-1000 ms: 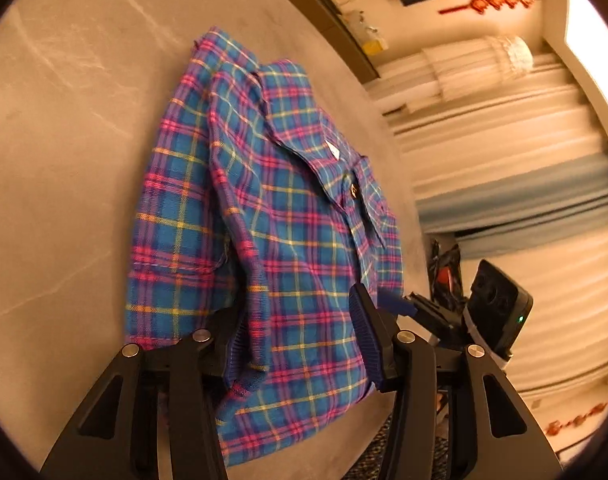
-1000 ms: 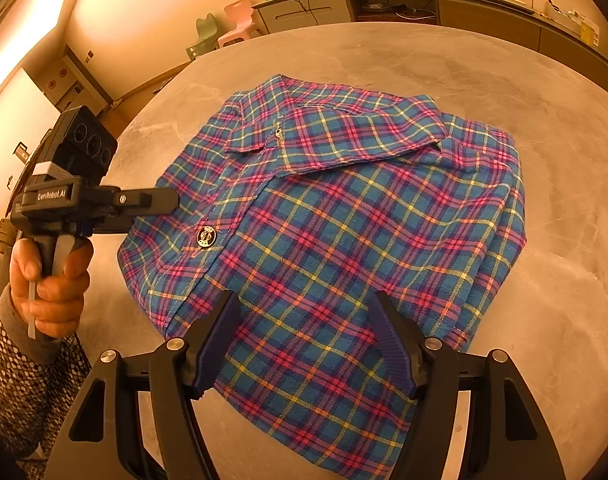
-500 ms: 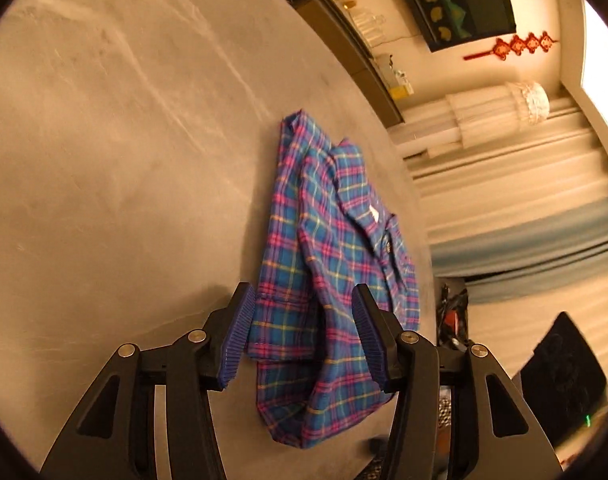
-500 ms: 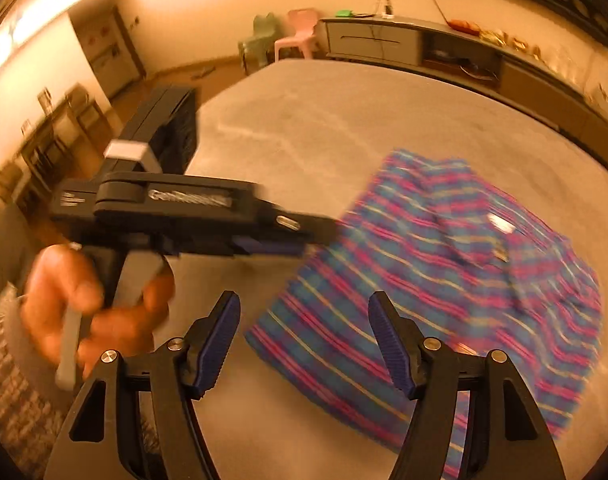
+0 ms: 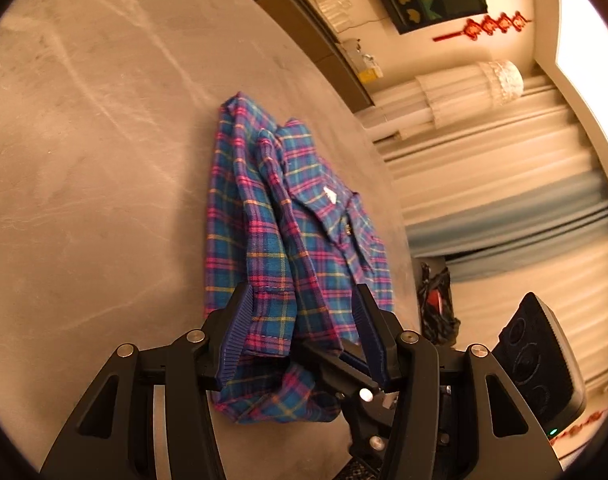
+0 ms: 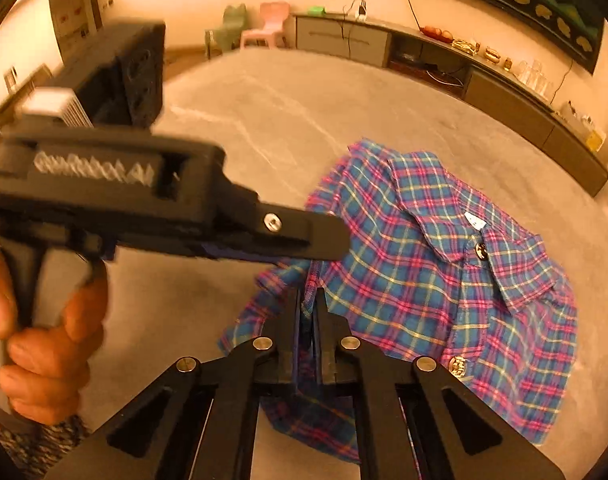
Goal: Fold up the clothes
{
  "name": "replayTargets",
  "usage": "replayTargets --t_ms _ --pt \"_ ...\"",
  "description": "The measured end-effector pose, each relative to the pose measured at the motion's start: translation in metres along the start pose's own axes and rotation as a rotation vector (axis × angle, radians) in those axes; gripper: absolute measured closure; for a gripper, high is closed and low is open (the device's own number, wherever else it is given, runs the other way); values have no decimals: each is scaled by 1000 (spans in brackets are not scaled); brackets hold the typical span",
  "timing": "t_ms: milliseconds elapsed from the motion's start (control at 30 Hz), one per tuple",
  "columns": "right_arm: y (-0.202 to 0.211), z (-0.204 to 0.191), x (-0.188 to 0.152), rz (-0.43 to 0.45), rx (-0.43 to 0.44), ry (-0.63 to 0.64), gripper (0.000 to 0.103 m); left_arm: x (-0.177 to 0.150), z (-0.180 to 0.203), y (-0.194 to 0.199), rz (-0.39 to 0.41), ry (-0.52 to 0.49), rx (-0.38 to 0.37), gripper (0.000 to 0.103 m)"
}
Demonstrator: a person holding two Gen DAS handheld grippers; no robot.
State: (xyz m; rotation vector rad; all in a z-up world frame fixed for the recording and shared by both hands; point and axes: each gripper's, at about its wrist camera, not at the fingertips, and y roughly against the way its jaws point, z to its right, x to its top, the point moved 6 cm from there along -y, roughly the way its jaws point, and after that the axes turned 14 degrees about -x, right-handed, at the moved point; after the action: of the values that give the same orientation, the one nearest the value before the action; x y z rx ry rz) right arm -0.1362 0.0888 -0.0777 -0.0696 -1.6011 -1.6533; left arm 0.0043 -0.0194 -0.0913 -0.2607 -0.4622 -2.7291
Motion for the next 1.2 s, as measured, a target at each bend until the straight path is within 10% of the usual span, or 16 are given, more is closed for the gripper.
replayTargets --t_ms 367,567,667,767,833,1067,1200 --pt "-24 -1 -4 -94 165 -88 98 -4 -8 -40 -82 8 -6 50" --pt "-34 -2 -7 -136 182 -78 95 3 4 3 5 -104 264 52" --pt "-32 -6 -7 -119 165 -68 93 0 30 17 68 -143 130 56" --pt "-26 -9 -8 -119 276 -113 52 -11 33 -8 -32 -134 41 57" --pt "-14 -7 -14 -141 330 -106 46 -19 16 -25 -95 -117 116 57" --pt "46 104 -50 1 116 -239 38 -24 17 -33 -106 -166 227 60" --pt "19 154 -87 -135 -12 -324 39 -30 15 -38 -124 -204 260 61"
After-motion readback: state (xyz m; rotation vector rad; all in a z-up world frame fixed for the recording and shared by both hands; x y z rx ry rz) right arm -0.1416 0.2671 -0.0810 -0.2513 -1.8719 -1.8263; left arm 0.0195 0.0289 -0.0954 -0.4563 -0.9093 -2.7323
